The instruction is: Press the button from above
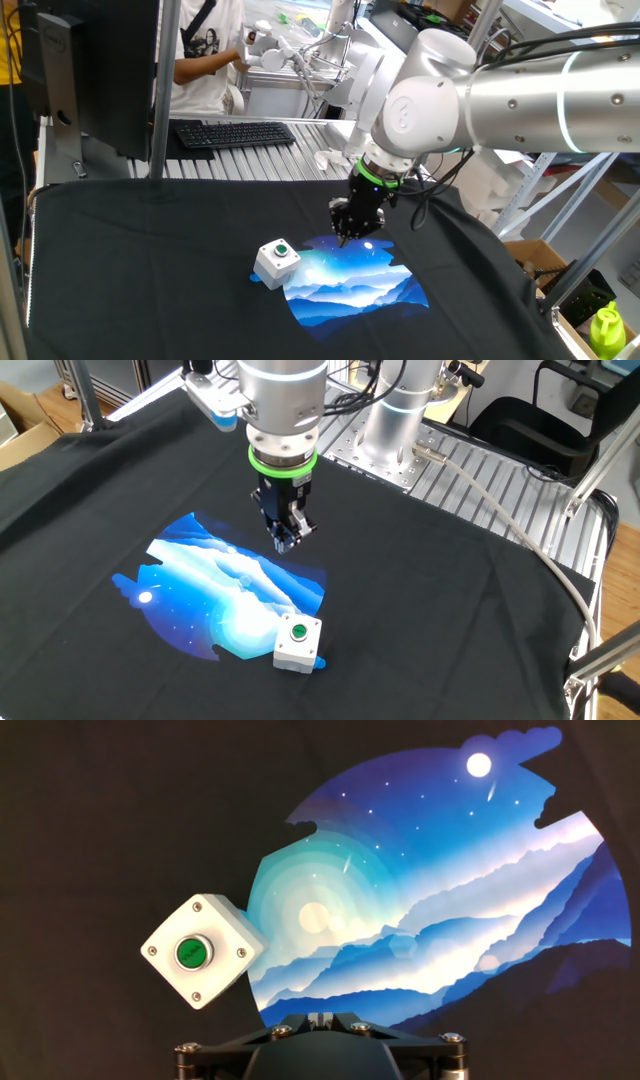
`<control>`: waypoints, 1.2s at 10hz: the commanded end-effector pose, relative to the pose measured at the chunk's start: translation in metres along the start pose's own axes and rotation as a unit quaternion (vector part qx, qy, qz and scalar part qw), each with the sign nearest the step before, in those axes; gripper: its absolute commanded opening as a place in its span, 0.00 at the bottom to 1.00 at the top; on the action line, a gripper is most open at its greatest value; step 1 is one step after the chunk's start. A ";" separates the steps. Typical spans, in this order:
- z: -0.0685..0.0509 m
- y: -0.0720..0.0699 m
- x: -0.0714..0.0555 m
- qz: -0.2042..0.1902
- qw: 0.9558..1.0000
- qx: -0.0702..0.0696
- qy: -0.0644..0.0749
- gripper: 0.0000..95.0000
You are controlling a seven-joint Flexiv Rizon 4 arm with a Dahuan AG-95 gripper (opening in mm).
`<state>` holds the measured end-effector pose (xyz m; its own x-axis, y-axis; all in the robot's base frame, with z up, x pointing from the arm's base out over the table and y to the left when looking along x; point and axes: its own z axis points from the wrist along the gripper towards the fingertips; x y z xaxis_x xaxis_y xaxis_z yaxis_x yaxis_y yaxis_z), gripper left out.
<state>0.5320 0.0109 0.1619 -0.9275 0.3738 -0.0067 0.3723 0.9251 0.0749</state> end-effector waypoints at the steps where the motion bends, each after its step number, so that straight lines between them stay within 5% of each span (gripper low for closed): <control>1: -0.001 0.002 0.000 0.001 1.000 0.000 0.001 0.00; 12: 0.006 0.021 -0.008 0.015 1.000 0.003 -0.001 0.00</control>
<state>0.5485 0.0269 0.1570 -0.9152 0.4027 -0.0125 0.4011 0.9136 0.0665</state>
